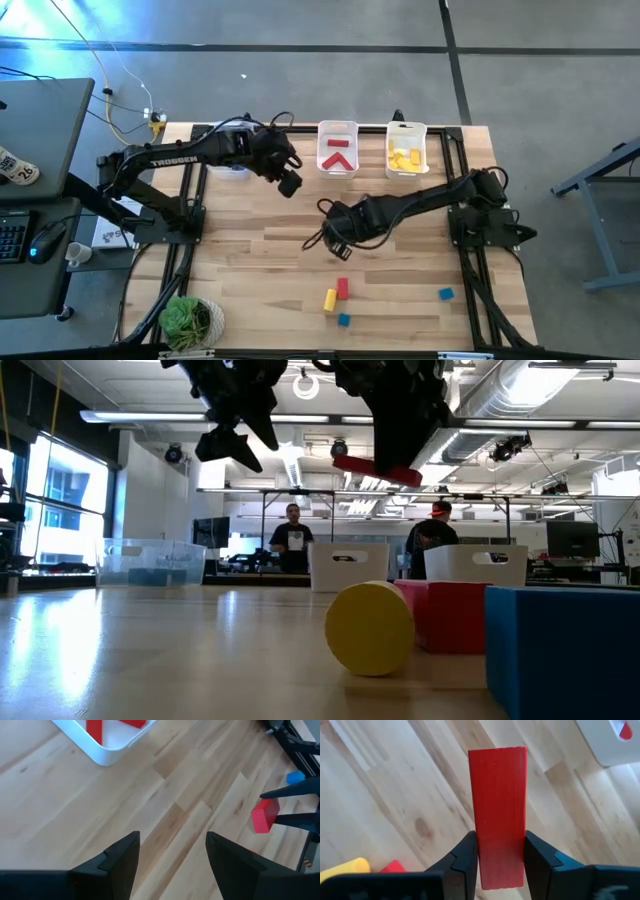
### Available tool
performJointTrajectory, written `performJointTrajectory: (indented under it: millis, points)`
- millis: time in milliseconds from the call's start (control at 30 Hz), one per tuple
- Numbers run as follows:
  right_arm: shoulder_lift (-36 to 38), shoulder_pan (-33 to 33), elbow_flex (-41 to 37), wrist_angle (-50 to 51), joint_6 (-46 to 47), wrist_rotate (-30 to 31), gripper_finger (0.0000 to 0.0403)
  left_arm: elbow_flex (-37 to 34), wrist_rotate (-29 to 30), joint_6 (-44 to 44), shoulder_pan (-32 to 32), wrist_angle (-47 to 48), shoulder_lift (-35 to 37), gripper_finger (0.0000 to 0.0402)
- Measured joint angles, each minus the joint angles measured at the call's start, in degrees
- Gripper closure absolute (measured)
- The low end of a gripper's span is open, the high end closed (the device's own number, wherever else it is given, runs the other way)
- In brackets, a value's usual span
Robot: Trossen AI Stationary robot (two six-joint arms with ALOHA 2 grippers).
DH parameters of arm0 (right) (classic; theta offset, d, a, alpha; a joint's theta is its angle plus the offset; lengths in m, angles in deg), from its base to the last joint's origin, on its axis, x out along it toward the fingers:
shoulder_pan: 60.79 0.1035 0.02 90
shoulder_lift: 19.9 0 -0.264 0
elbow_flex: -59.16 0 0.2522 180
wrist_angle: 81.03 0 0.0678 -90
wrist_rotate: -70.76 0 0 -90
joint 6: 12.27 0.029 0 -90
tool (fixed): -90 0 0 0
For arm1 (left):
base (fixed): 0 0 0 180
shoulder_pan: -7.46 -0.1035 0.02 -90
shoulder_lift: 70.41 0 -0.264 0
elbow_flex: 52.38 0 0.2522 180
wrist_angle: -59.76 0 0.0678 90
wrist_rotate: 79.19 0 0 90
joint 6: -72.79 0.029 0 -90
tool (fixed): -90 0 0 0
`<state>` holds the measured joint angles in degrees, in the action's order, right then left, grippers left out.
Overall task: Sort & place blocks by color
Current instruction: Put the red block into the left white bin
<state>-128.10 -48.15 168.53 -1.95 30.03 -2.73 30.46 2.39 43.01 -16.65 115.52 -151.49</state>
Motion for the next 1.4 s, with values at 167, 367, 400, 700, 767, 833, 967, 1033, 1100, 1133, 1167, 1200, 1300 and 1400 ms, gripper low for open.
performJointTrajectory:
  millis: [167,367,400,700,767,833,967,1033,1100,1133,1167,1200,1300,1400]
  points:
    - [0.0,-1.8,0.0,0.0,-3.87,1.44,0.0304,0.0,0.04,0.47,-1.12,-0.68,0.0,0.0186]
    - [0.0,-3.87,0.0,-0.02,-11.85,2.38,0.0304,0.0,-1.52,-1.25,-2.19,-1.83,0.0,0.0186]
    - [0.01,-4.21,0.0,-0.02,-13.31,2.2,0.0304,0.0,-2.21,-2.06,-2.35,-1.9,0.0,0.0186]
    - [2.94,-6.68,0.01,-2.22,-23.2,1.99,0.0304,0.01,-3.67,-6.74,-3.14,-3.12,0.0,0.0186]
    - [3.95,-7.03,0.02,-3.45,-24.7,2.22,0.0304,0.0,-3.87,-8.09,-3.16,-3.29,0.0,0.0186]
    - [4.79,-7.33,0.02,-4.55,-26.19,2.54,0.0304,0.0,-4.34,-9.08,-3.16,-3.79,0.0,0.0186]
    - [5.64,-7.88,0.04,-6.22,-28.82,2.72,0.0304,0.0,-6.6,-11.93,-2.69,-6.59,0.0,0.0186]
    - [5.75,-8.17,0.04,-6.59,-29.78,2.75,0.0304,0.0,-7.03,-13.0,-2.1,-8.45,0.0,0.0186]
    - [5.79,-8.28,0.04,-7.48,-30.48,2.81,0.0304,0.0,-7.06,-13.96,-1.38,-10.08,0.0,0.0186]
    - [5.79,-8.28,0.04,-7.88,-30.75,3.09,0.0304,0.0,-7.06,-14.55,-0.97,-10.57,0.0,0.0186]
    - [5.79,-8.28,0.04,-8.22,-30.79,3.58,0.0304,0.0,-7.06,-15.19,-0.5,-11.05,0.0,0.0186]
    - [5.79,-8.28,0.04,-8.71,-30.81,4.14,0.0304,0.0,-7.06,-15.84,-0.04,-11.46,0.0,0.0186]
    - [5.79,-8.52,0.04,-10.28,-31.42,4.34,0.0304,0.0,-7.04,-17.11,1.37,-12.74,0.0,0.0186]
    - [5.79,-8.52,0.04,-12.24,-31.48,4.37,0.0304,0.0,-6.49,-18.12,2.7,-12.92,-0.02,0.0186]
